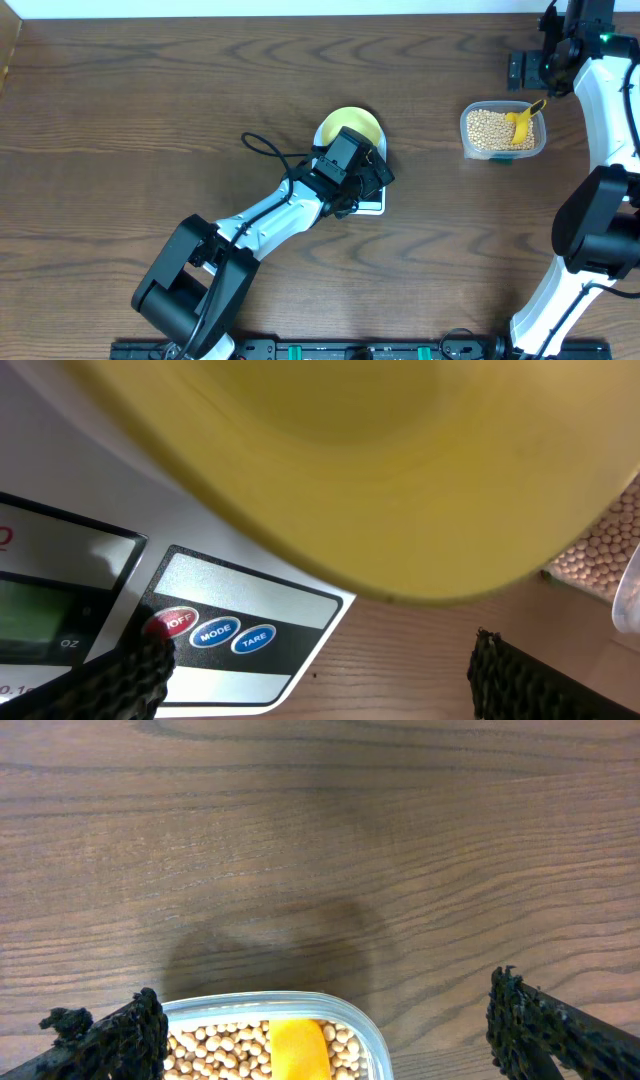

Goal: Scoop item into bowl and weigh 50g on scale

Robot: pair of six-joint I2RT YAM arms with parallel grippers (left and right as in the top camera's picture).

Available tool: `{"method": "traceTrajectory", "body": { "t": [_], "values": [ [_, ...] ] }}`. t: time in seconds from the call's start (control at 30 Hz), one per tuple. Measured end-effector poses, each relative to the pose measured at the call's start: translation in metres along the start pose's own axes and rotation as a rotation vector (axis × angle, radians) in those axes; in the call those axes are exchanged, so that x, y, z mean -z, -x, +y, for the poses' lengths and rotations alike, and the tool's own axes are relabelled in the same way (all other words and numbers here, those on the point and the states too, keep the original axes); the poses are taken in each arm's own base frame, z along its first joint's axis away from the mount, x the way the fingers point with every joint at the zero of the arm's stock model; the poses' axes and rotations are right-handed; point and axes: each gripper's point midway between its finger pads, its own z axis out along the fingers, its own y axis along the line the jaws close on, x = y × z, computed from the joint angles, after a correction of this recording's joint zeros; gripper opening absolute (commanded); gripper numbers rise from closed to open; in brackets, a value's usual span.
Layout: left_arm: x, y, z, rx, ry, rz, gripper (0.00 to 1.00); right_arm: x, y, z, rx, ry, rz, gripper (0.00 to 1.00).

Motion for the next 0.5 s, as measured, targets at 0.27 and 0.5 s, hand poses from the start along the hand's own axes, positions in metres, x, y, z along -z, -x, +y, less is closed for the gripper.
{"method": "traceTrajectory", "body": {
  "t": [0.27,0.5],
  "values": [
    [0.0002,-0.0014,-0.0004,0.002,-0.004,0.013,0.97,0.0,0.0,0.0,0.0,0.0,0.0,0.99],
    [0.0002,-0.0014,-0.0005,-0.001,-0.004,0.013,0.97,0.0,0.0,0.0,0.0,0.0,0.0,0.99]
  ]
}}
